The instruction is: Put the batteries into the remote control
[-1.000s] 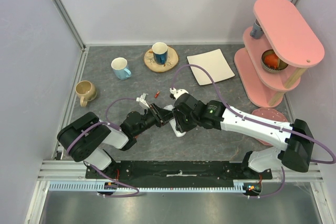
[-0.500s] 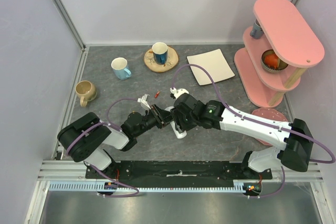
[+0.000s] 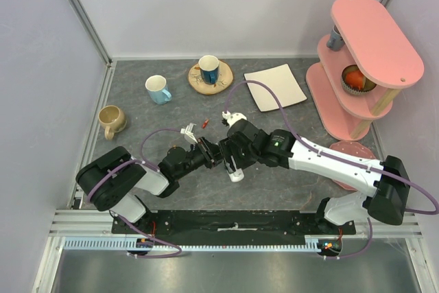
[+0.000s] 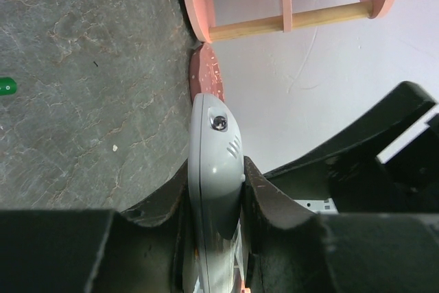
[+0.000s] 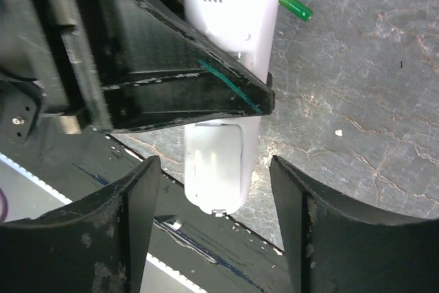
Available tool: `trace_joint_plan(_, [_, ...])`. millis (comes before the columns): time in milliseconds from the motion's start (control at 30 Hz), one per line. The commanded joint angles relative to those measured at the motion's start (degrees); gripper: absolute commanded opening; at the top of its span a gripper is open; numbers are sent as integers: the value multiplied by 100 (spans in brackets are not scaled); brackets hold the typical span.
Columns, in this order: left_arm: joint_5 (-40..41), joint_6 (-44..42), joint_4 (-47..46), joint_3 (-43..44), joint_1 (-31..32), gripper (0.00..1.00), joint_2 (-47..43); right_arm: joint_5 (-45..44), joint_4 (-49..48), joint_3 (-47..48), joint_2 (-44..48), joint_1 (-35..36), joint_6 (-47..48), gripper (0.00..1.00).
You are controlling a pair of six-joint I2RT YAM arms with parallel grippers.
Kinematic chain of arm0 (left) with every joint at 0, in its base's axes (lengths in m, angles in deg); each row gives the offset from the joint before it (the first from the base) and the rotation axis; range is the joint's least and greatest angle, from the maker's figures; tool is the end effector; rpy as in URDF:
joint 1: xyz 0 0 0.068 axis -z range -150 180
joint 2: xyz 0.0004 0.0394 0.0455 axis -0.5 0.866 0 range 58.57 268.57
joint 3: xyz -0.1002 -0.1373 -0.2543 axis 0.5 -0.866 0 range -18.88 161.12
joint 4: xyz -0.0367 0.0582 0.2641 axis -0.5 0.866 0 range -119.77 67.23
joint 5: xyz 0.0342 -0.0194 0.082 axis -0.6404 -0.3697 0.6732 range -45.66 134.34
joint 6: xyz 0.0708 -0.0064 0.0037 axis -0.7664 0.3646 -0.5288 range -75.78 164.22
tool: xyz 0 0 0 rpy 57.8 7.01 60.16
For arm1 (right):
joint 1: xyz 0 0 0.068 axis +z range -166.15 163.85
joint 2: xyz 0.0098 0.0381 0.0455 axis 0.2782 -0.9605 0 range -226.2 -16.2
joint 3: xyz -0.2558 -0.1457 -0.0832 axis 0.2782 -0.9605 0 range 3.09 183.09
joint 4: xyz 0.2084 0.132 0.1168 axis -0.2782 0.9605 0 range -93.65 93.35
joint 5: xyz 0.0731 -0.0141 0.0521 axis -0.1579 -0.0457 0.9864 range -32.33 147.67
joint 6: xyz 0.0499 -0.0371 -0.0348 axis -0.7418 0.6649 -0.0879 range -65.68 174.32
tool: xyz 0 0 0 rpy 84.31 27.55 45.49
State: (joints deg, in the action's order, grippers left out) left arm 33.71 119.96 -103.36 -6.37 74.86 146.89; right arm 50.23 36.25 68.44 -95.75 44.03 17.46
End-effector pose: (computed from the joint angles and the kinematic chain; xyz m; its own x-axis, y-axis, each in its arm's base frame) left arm 0.1795 -0.1939 0.1717 -0.8053 -0.5425 -0.2391 0.1763 0.1660 -0.9702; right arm 0.1594 0.2630 0.2947 -0.8157 -0.2271 -0.5321 -0.4166 0.8688 0.2678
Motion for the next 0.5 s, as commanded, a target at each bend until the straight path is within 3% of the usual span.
trace_joint_plan(0, [52, 72, -2178, 181, 31, 2, 98, 85, -62, 444, 396, -7, -119, 74])
trace_joint_plan(300, [-280, 563, -2178, 322, -135, 2, 230, -21, -648, -187, 1898, -103, -356, 85])
trace_joint_plan(467, [-984, 871, -2178, 313, -302, 2, 178, 1014, -1343, -1329, 2600, -778, -445, 89])
